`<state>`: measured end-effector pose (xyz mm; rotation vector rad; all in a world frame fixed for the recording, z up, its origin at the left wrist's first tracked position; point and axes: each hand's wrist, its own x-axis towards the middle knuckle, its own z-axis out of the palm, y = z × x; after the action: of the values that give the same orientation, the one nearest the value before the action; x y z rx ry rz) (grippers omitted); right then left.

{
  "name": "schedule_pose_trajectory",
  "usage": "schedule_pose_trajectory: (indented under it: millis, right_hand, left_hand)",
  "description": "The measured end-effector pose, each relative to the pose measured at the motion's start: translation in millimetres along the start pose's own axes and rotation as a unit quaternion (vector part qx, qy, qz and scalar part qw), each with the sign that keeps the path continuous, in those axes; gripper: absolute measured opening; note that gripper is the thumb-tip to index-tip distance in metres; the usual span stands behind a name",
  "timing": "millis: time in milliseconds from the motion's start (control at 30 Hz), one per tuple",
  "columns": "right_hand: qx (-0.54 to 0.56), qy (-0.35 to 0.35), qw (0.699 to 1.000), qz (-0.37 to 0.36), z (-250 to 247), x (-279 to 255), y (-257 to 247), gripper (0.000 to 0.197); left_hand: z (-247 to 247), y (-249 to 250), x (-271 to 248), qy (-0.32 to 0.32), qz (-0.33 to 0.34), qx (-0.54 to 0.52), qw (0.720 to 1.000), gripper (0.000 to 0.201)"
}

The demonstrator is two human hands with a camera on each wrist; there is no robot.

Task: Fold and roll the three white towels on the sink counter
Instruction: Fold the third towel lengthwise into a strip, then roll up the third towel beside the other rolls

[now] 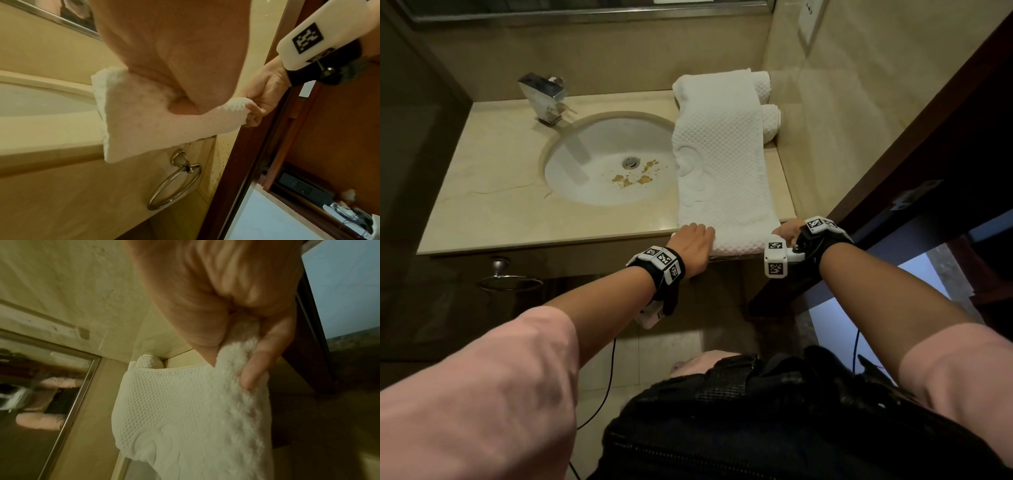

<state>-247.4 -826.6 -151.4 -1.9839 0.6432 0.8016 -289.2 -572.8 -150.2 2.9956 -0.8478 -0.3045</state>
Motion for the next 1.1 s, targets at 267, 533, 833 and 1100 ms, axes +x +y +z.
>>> schedule_pose_trajectory:
  millis: [267,533,833,1100]
  right_hand:
    - [-0.038,0.086,0.994,-0.060,5.8,-15.4,1.6,0.064]
    - [-0.458,0.140,0.834,-0.276,34.7,-12.8,15.5,0.070]
    - [-0.549,0.144,0.788,-0.237,57.1,-3.5,-13.2,0.055]
    - [-0.569,0.044,0.809,-0.140,61.5,11.7,-57.2,0.033]
  left_hand:
    - [-10.2,1.9,30.8,-0.074,-0.058,-0.046,0.995,0.062]
    - [-13.6,-7.5,55.3,-0.187,-0.054,-0.144,0.970,0.077]
    - [-14.6,-3.0,43.7,-0.093,-0.057,-0.011,0.994,0.075]
    - [1.8,18.2,44.2,-0.051,-0.091,-0.013,0.995,0.052]
